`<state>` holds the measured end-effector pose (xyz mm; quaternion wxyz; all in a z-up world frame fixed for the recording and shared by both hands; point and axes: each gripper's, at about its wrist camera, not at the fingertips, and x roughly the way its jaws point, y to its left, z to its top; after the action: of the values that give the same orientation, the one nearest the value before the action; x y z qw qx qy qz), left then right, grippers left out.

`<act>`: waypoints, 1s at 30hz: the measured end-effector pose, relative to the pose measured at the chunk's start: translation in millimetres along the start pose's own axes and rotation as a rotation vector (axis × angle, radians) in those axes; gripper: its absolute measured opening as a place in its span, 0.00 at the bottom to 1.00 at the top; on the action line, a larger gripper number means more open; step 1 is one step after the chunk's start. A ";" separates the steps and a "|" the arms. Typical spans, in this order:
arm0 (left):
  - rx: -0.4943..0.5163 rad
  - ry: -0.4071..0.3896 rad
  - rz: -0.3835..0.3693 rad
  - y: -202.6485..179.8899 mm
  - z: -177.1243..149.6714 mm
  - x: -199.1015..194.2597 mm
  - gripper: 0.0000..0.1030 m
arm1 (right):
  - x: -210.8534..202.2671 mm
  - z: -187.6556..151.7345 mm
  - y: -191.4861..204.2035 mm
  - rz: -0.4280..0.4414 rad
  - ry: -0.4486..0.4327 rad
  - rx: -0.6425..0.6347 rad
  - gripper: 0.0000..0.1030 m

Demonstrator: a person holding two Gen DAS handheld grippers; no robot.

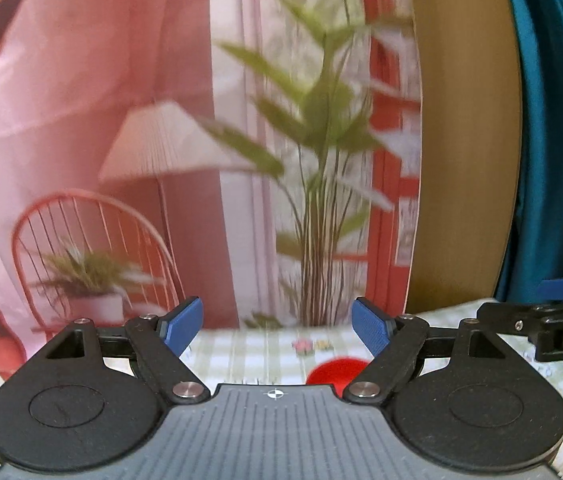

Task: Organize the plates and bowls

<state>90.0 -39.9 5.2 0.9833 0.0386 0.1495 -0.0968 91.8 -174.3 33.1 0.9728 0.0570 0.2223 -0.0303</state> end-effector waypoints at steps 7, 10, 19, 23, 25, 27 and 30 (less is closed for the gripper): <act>0.015 -0.145 0.034 -15.8 24.2 -54.3 0.89 | -50.0 22.6 21.2 -0.002 -0.112 -0.048 1.00; -0.011 -0.167 0.031 -18.2 28.1 -70.9 0.89 | -62.2 25.4 29.3 0.002 -0.136 -0.061 1.00; -0.034 -0.147 0.022 -17.7 24.5 -82.1 0.90 | -78.0 26.1 45.3 0.019 -0.161 -0.083 1.00; -0.052 -0.135 0.035 -12.5 23.7 -77.7 0.90 | -79.8 24.8 48.2 0.019 -0.163 -0.087 1.00; -0.060 -0.130 0.046 -11.5 23.0 -77.3 0.90 | -80.1 24.7 48.6 0.017 -0.164 -0.087 1.00; -0.069 -0.131 0.054 -10.3 22.1 -78.3 0.90 | -79.2 25.0 48.7 0.013 -0.162 -0.085 1.00; -0.075 -0.131 0.063 -9.6 21.5 -80.1 0.90 | -79.0 25.1 47.6 0.009 -0.161 -0.079 1.00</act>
<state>19.2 -37.3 49.3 0.9942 0.0000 0.0872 -0.0623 35.5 -127.6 94.6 0.9892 0.0168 0.1441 -0.0214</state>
